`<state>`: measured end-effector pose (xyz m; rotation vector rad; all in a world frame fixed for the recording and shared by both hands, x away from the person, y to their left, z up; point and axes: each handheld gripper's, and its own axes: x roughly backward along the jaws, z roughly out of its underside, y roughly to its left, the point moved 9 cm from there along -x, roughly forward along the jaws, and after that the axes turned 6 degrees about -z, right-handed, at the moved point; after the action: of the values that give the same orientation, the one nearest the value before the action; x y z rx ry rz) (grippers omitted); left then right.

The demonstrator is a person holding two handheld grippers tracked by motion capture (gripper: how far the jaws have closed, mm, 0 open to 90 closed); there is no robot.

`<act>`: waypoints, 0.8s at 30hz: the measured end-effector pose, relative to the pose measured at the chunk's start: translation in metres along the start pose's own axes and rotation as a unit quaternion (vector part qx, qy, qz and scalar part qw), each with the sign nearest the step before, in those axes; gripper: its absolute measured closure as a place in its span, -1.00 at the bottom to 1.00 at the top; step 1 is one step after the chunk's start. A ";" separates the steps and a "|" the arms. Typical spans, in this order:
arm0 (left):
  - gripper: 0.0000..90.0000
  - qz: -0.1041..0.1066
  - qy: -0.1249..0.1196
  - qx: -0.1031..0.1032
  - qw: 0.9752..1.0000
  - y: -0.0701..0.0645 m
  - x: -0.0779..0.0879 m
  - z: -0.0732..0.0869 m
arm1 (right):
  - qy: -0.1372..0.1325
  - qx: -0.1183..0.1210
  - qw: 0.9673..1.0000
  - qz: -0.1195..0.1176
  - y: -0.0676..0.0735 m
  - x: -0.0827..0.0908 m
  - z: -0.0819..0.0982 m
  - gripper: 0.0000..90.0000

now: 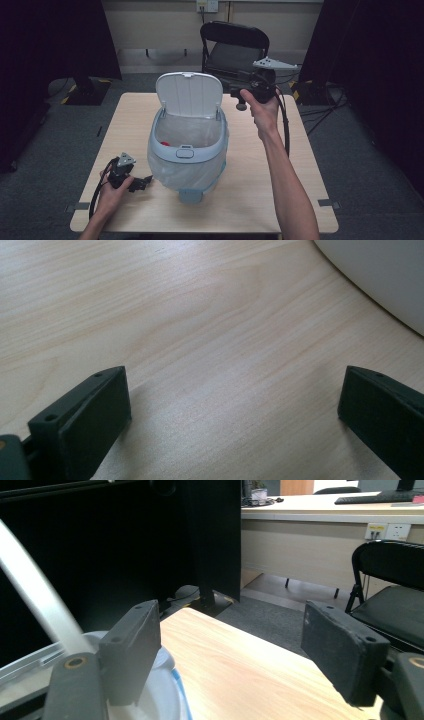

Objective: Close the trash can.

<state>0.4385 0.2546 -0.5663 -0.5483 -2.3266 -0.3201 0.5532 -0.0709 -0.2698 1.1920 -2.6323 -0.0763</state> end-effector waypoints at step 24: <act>-1.00 0.000 0.001 -0.001 1.000 0.000 0.000 0.000 | 0.007 -0.010 0.997 -0.072 0.025 -0.003 0.000 -0.42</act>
<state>0.4385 0.2548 -0.5664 -0.5489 -2.3254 -0.3226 0.5366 -0.0518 -0.2662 1.3694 -2.5237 -0.1208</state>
